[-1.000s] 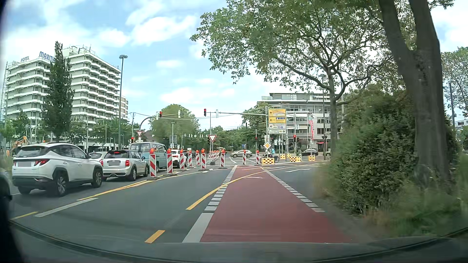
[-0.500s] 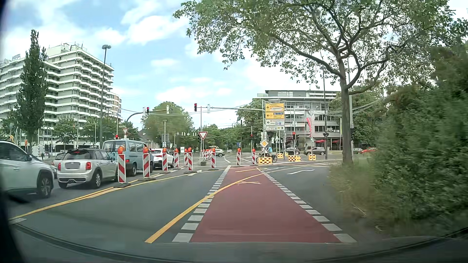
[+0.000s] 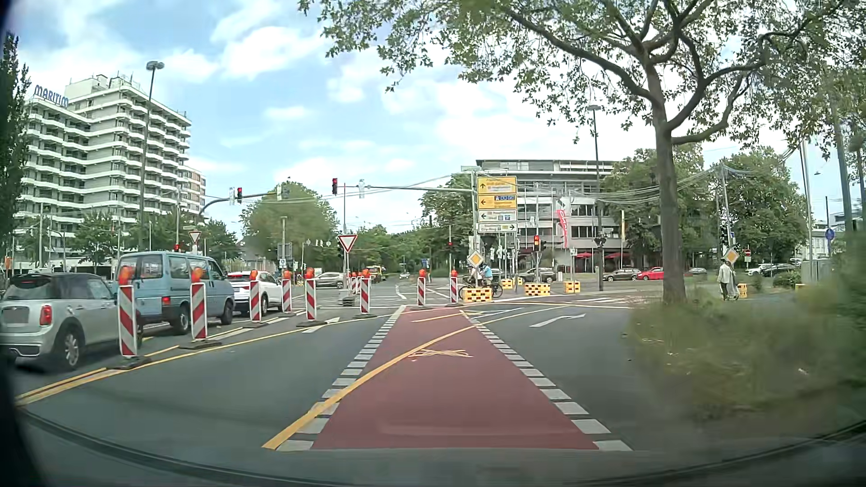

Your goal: Follow the waypoints while adhering to traffic rules and regulations

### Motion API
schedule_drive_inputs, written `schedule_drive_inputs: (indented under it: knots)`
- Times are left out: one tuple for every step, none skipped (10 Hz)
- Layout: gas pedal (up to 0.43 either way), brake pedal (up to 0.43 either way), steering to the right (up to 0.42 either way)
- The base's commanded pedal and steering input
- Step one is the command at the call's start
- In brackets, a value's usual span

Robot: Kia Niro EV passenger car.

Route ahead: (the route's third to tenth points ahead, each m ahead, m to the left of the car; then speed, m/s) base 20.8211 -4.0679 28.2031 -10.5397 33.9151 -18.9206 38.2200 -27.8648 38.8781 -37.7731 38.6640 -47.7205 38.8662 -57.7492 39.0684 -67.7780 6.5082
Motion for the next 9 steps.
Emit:
schedule_drive_inputs:
  knots:
    - [0.0,0.03,0.064]
    - [0.0,0.03,0.065]
    - [0.0,0.03,0.065]
    - [0.0,0.037,0.065]
    - [0.0,0.134,0.066]
    - [0.0,0.183,0.068]
    - [0.0,0.195,0.074]
    - [0.0,0.195,0.077]
    - [0.0,0.195,0.079]
